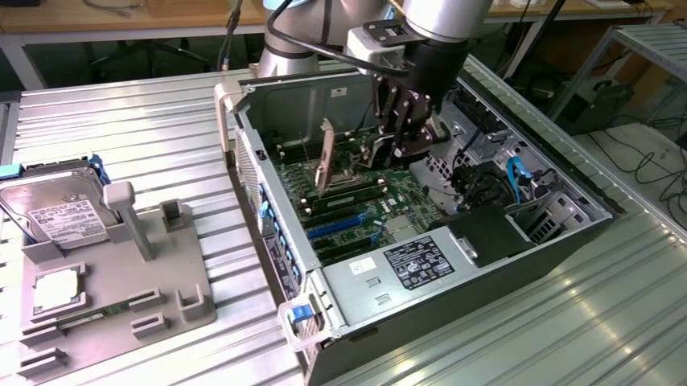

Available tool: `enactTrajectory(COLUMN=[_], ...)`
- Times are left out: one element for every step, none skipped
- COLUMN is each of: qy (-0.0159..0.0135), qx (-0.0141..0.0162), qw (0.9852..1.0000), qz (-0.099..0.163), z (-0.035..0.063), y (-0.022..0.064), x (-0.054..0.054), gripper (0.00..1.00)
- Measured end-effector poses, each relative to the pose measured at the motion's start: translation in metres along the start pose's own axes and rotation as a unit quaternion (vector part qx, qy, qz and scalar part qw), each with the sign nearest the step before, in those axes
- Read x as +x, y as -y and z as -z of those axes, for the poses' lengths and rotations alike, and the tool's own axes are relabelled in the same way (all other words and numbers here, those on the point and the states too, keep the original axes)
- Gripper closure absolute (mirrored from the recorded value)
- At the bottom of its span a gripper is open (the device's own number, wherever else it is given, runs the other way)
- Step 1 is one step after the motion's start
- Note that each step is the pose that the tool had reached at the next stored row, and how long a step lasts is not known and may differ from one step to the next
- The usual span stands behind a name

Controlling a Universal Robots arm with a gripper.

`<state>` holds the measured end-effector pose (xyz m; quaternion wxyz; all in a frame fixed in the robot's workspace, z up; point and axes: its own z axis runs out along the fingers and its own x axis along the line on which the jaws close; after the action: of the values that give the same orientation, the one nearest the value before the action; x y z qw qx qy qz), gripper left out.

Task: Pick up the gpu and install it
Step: 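Insert the gpu into the slot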

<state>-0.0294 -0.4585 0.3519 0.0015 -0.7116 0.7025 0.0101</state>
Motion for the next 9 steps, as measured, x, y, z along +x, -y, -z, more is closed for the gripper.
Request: enactTrajectory(qy=[0.0000,-0.0001,-0.0001,-0.0003,-0.0005,-0.0009,-0.0011,-0.0010,-0.0010], qx=[0.0007,0.0009,0.0009,0.0009,0.0007,0.0004,0.0003,0.0003,0.0003], qw=[1.0000,1.0000,1.0000,1.0000,1.0000,0.9999,0.9998,0.9997,0.9997], qz=[0.000,0.000,-0.001,-0.005,-0.009,-0.014,-0.019,-0.023,-0.024], z=[-0.0015,-0.0031,-0.0050,-0.0071,-0.0082,-0.0093,-0.0108,-0.0127,-0.0145], y=[-0.0012,-0.0015,-0.0017,-0.0021,-0.0020,-0.0020,-0.0020,-0.0022,-0.0022], x=[0.000,0.000,0.000,0.000,0.000,0.000,0.000,0.000,0.000], gripper=[0.73,0.73,0.73,0.73,0.73,0.73,0.73,0.73,0.73])
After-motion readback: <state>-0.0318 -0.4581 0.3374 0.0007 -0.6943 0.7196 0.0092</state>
